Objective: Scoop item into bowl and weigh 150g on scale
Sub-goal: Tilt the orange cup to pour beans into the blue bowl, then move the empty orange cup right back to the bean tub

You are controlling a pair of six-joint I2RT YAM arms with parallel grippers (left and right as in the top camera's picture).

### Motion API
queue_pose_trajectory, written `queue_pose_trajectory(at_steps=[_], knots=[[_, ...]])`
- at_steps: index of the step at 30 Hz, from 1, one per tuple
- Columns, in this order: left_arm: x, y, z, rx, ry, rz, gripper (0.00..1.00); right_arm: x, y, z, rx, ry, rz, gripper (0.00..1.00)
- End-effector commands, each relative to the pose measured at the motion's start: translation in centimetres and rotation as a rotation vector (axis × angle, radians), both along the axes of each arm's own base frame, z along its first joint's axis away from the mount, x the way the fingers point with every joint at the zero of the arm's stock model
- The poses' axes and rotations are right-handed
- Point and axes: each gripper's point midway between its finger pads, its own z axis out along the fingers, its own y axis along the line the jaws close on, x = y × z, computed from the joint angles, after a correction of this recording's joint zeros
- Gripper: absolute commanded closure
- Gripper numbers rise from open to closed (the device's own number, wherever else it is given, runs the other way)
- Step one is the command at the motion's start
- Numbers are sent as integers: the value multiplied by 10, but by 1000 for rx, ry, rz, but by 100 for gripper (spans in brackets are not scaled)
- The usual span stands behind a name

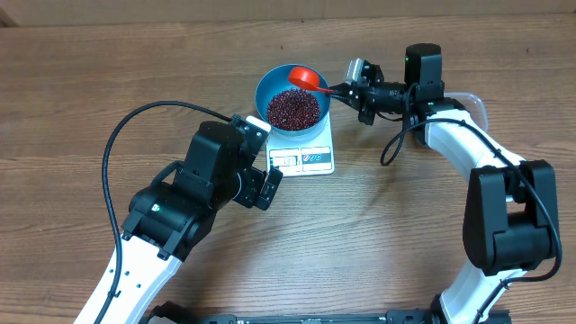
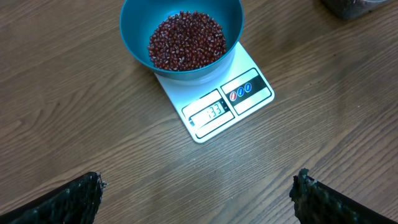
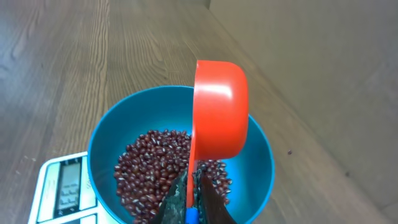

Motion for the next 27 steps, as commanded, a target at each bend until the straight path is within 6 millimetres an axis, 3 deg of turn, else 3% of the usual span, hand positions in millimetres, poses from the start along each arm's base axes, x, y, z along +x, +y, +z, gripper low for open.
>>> queue_pose_trajectory(at_steps=[1, 7, 11, 18, 23, 25, 27], knots=[[1, -1, 9, -12, -22, -15, 1, 1, 0, 0, 60, 143, -47, 96], [0, -1, 9, -12, -22, -15, 1, 0, -4, 23, 153, 322, -129, 96], [1, -1, 9, -12, -22, -15, 1, -7, -17, 45, 204, 432, -194, 96], [1, -1, 9, -12, -22, -15, 0, -46, -53, 65, 192, 619, -295, 96], [0, -1, 9, -12, -22, -15, 0, -60, -77, 85, 210, 638, -357, 96], [0, -1, 9, -12, -22, -15, 0, -63, -83, 85, 197, 647, -396, 96], [1, -1, 9, -12, -22, -15, 0, -55, -102, 68, 148, 709, -584, 96]])
